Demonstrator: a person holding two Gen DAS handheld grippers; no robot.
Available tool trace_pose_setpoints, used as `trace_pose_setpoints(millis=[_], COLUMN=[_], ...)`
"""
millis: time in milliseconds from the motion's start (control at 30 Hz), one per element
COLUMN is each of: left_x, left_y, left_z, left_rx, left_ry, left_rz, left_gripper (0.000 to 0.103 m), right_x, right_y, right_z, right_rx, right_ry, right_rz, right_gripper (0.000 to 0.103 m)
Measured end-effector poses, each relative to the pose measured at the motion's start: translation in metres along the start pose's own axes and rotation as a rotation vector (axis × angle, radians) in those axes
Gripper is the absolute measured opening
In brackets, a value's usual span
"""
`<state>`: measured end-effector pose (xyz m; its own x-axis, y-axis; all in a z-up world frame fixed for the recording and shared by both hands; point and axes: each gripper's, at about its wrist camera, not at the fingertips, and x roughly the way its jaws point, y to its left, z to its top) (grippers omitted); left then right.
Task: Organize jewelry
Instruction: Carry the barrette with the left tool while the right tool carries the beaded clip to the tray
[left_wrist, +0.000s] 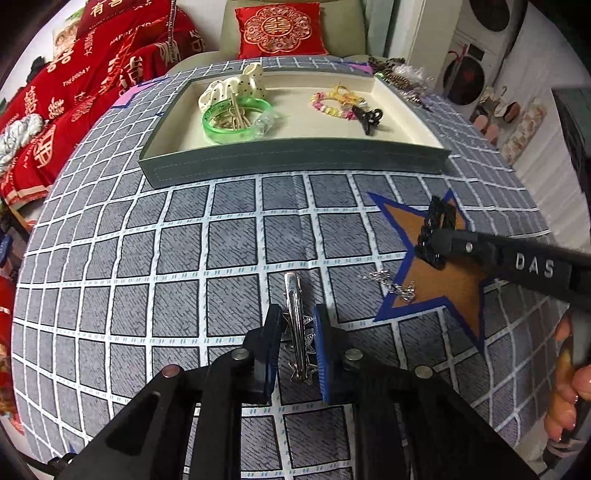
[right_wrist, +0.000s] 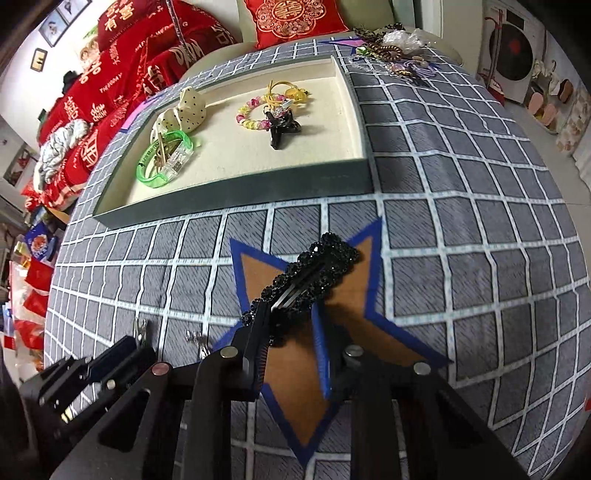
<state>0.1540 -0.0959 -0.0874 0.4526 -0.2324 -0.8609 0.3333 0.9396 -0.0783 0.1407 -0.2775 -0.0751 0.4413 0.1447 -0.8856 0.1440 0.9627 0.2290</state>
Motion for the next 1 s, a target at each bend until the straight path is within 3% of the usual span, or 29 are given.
trace_pose_setpoints(millis=[100, 200, 300, 367, 467, 533, 567, 600, 733, 933, 1000], left_x=[-0.007, -0.017, -0.025, -0.029, -0.030, -0.030, -0.030, -0.029, -0.025, -0.029, -0.029], left_y=[0.001, 0.004, 0.010, 0.015, 0.022, 0.024, 0.025, 0.026, 0.032, 0.048, 0.055], left_z=[-0.002, -0.002, -0.002, -0.001, 0.000, 0.000, -0.001, -0.002, -0.004, -0.008, -0.009], left_rx=[0.009, 0.020, 0.016, 0.011, -0.002, -0.004, -0.004, -0.005, -0.019, -0.075, -0.117], left_ry=[-0.018, -0.040, -0.055, -0.066, -0.067, -0.068, -0.068, -0.067, -0.057, -0.070, -0.059], left_rz=[-0.009, -0.010, -0.012, -0.008, -0.005, -0.001, -0.001, -0.001, -0.002, 0.028, 0.036], left_gripper=[0.025, 0.025, 0.025, 0.018, 0.014, 0.014, 0.014, 0.014, 0.014, 0.015, 0.015], right_x=[-0.006, -0.014, -0.019, -0.017, -0.015, -0.012, -0.010, -0.008, 0.004, 0.024, 0.027], right_y=[-0.004, -0.007, -0.010, -0.013, -0.023, -0.023, -0.022, -0.019, 0.002, 0.042, 0.051], right_z=[-0.008, -0.013, -0.016, -0.018, -0.016, -0.011, -0.010, -0.008, -0.002, 0.008, 0.008], right_rx=[-0.004, -0.003, -0.002, 0.010, 0.077, 0.123, 0.139, 0.150, 0.130, -0.010, -0.064], right_ry=[-0.009, -0.023, -0.028, -0.010, 0.001, 0.003, 0.004, 0.004, 0.010, 0.029, 0.021], right_rz=[0.012, 0.025, 0.026, 0.002, 0.025, 0.026, 0.033, 0.039, -0.020, -0.205, -0.245], right_gripper=[0.024, 0.002, 0.002, 0.002, 0.003, 0.024, 0.062, 0.087, 0.085, 0.077, 0.066])
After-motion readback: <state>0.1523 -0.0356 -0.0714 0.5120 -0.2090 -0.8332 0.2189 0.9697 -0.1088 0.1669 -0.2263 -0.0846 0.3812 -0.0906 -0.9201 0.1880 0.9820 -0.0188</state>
